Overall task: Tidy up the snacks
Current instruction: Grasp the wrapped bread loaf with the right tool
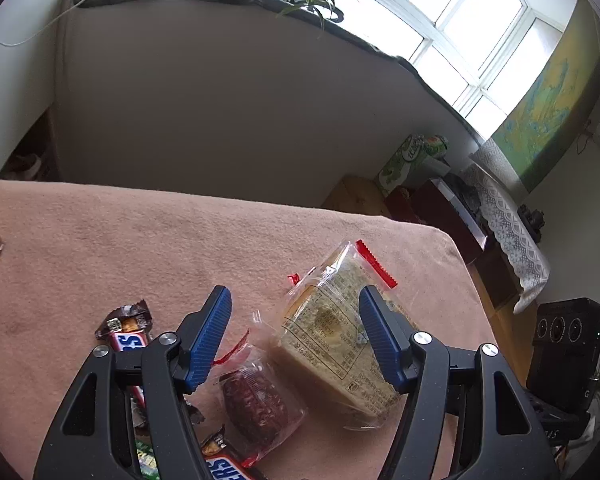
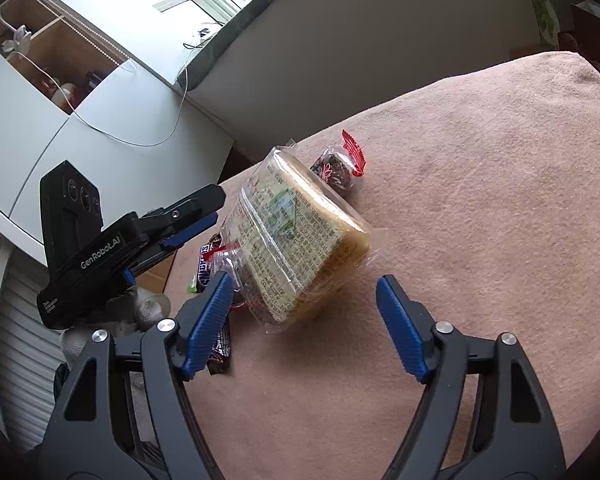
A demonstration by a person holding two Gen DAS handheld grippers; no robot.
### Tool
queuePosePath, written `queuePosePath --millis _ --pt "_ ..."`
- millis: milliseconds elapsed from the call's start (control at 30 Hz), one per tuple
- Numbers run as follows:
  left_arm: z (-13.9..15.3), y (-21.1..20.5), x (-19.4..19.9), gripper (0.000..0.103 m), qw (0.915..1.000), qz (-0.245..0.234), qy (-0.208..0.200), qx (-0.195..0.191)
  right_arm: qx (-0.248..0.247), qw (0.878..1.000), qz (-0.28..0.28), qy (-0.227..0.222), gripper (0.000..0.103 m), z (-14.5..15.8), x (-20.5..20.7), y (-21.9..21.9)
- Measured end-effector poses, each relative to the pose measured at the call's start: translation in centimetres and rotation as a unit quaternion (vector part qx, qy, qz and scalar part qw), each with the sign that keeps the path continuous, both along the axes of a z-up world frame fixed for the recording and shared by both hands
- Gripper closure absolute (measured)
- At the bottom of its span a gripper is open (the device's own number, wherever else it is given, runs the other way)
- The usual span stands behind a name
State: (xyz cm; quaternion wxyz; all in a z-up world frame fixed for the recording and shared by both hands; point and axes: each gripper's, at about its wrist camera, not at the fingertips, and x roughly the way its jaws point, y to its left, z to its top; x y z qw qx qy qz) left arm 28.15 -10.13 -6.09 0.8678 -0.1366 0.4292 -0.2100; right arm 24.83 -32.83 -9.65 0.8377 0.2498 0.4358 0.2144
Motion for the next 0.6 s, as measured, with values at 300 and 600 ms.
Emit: queuePosePath --millis 300,600 --pt "-1.3 -1.3 0.5 0.039 0.9995 -0.023 0.023 0.000 0.007 1.000 0.012 0.014 0.057 -1.1 1.1 1.5" --pt "-0.8 -1.9 -0.9 0.051 0.9986 -0.045 0.012 0.024 -0.003 1.000 0.010 0.008 0.066 -0.7 0.9 1.4"
